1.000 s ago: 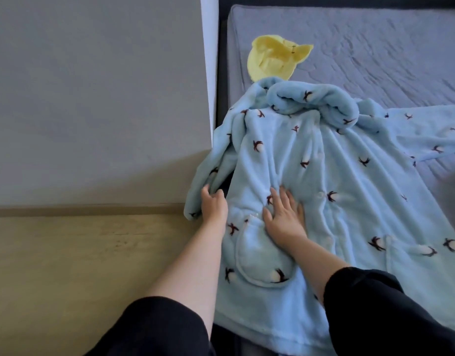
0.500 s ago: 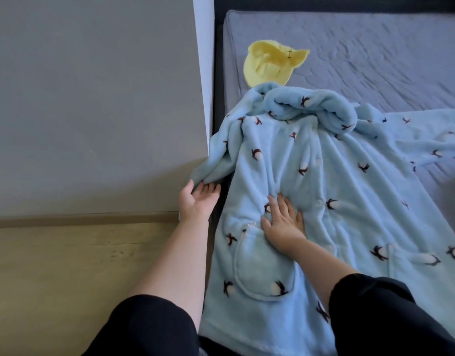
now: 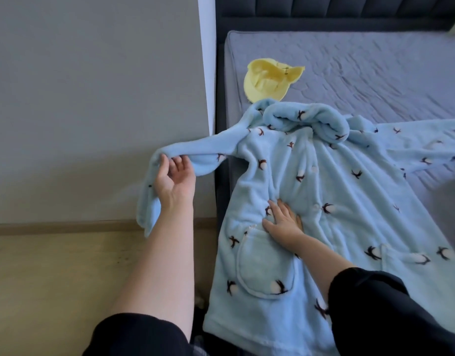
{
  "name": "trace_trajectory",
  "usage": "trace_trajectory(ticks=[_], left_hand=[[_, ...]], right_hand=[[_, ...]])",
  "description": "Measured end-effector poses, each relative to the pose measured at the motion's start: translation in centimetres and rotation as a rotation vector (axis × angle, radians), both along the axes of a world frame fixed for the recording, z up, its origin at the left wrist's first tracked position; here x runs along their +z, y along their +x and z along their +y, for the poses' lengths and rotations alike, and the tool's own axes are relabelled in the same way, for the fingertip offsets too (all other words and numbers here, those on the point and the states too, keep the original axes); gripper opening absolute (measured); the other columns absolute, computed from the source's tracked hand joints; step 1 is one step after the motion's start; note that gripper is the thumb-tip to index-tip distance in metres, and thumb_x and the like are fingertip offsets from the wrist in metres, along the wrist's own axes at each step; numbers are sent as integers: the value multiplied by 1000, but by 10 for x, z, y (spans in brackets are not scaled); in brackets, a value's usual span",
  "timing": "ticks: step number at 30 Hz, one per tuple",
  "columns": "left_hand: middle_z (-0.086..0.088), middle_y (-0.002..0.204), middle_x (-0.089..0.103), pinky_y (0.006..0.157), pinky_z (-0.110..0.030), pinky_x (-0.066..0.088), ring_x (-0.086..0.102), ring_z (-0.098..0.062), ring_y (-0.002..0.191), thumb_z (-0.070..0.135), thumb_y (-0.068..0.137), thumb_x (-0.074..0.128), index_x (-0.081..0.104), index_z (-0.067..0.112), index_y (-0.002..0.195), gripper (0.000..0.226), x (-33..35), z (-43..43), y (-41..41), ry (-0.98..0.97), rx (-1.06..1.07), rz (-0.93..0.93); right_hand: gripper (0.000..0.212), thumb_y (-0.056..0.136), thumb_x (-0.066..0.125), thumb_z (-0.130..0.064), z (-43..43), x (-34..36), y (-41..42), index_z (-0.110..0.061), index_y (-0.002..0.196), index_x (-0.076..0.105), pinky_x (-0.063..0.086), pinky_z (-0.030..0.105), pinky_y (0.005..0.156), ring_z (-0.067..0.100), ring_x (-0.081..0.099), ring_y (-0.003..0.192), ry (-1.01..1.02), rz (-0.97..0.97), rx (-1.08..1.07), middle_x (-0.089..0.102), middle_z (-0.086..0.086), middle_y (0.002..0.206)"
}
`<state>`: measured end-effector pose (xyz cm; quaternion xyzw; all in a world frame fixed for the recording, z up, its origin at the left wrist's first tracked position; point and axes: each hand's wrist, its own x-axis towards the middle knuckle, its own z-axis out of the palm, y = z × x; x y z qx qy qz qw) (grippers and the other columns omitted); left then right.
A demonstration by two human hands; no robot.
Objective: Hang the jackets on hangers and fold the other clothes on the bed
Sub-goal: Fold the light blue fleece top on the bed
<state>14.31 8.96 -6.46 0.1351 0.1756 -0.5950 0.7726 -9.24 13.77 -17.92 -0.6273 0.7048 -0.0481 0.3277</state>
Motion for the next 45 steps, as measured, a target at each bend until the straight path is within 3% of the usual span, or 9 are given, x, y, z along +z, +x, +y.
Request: trace_trajectory(ticks=[5, 8, 12, 14, 21, 25, 34, 41, 45], left_hand=[[-7, 80, 58, 83, -30, 45, 57, -21, 81, -6, 82, 35, 54, 6, 81, 22, 41, 2, -14, -294, -181, -414], [0, 74, 59, 70, -19, 46, 57, -8, 74, -1, 65, 46, 53, 5, 71, 12, 51, 8, -51, -271, -263, -1259], [-13, 119, 62, 95, -33, 42, 52, -30, 116, 8, 81, 55, 65, 6, 113, 34, 16, 30, -112, -435, -690, -2673], [-8, 118, 54, 90, -36, 38, 45, -30, 115, 12, 86, 52, 64, 15, 114, 31, -22, 52, -127, -487, -953, -2963], [-3, 99, 49, 76, -23, 37, 47, -21, 98, 3, 86, 47, 69, 13, 94, 25, -78, 74, -122, -27, -593, -2455], [-3, 92, 56, 59, -30, 47, 57, -25, 84, 14, 88, 50, 53, 11, 92, 6, -65, 69, -126, 375, -719, -1762], [-14, 97, 66, 88, -34, 51, 62, -26, 90, -3, 90, 36, 61, 1, 103, 28, -34, 80, -127, 30, -1019, -518], [-14, 83, 62, 56, -34, 57, 61, -25, 71, -1, 90, 37, 55, 3, 103, 22, -49, 100, -139, 277, -1245, -890], [-13, 83, 64, 51, -32, 57, 63, -25, 68, -2, 89, 39, 55, 5, 107, 25, -54, 98, -142, 275, -1182, -886]], right_hand=[[60, 90, 61, -23, 2, 22, -11, -20, 145, 38, 19, 30, 116, 16, 26, 141, 5, -425, -194, 27, -1, 154], [29, 93, 55, -13, 5, 40, -31, -6, 121, 60, 48, 25, 90, 18, 61, 102, 66, -898, -528, 63, 12, 122], [20, 97, 43, -24, 13, 74, -90, -8, 99, 56, 50, 36, 79, 25, 63, 85, 62, -1270, -872, 68, 13, 86], [20, 92, 50, -30, 23, 87, -123, -11, 96, 56, 54, 37, 73, 25, 63, 80, -58, -1322, -953, 66, 11, 86], [53, 94, 37, -59, 54, 98, -171, -10, 94, 57, 46, 36, 69, 26, 56, 73, -27, -1193, -1037, 59, 12, 82], [50, 86, 60, -53, 53, 105, -142, -10, 112, 59, 54, 37, 74, 21, 63, 81, 63, -926, -943, 62, 13, 88], [24, 70, 53, -10, 76, 134, -166, 4, 66, 72, 55, 32, 50, 27, 65, 51, 175, -1021, -777, 66, 17, 62], [9, 92, 49, 2, 101, 104, -199, -1, 86, 56, 52, 32, 57, 29, 59, 74, 388, -56, -717, 57, 16, 81], [28, 86, 47, -1, 69, 108, -159, -5, 109, 62, 47, 33, 74, 33, 60, 100, -121, 136, -499, 62, 14, 111]])
